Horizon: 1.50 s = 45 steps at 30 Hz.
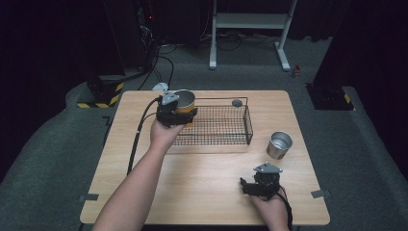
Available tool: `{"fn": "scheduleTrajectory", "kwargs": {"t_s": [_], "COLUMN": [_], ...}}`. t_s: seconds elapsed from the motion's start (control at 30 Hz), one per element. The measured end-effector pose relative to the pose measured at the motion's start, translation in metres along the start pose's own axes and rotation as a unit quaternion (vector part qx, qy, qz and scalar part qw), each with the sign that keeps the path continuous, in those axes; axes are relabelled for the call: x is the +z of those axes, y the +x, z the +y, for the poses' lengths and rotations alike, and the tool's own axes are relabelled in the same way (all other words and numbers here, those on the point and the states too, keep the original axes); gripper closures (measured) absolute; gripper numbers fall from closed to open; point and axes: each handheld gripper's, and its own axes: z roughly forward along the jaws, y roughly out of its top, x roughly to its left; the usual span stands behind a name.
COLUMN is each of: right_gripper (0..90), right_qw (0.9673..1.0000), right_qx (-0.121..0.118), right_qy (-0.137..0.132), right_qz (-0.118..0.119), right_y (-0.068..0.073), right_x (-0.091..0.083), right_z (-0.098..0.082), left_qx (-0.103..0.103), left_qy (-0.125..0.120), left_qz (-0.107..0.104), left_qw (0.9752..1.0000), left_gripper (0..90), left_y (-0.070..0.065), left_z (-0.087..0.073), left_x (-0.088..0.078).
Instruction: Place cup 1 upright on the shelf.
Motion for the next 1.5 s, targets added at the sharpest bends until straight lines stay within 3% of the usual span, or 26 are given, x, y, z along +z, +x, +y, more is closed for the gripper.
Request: {"fn": "scheduleTrajectory", "kwargs": {"t_s": [0.53,0.8,0.97,1.2,1.5], "right_gripper": [9.0,9.0,9.0,9.0,9.0], "right_qw": [1.0000,1.0000,1.0000,1.0000,1.0000], "right_qx": [-0.002,-0.002,-0.002,-0.002,-0.002], "right_qy": [0.000,0.000,0.000,0.000,0.000], "right_qz": [-0.001,0.000,0.000,-0.001,-0.001], "right_y": [0.000,0.000,0.000,0.000,0.000], "right_x": [0.000,0.000,0.000,0.000,0.000], "right_z": [0.000,0.000,0.000,0.000,0.000], "left_qx": [-0.012,-0.015,-0.010,-0.025,-0.024], "left_qy": [0.040,0.069,0.081,0.104,0.127], "left_qz": [0.023,0.042,0.045,0.038,0.047], "left_qw": [0.9989,0.9966,0.9956,0.9936,0.9904], "left_gripper": [17.0,17.0,16.9,16.9,16.9], "left_y": [0.013,0.018,0.017,0.017,0.018], "left_z": [-0.027,-0.039,-0.044,-0.050,-0.054], "left_x": [0.028,0.037,0.042,0.050,0.056]}}
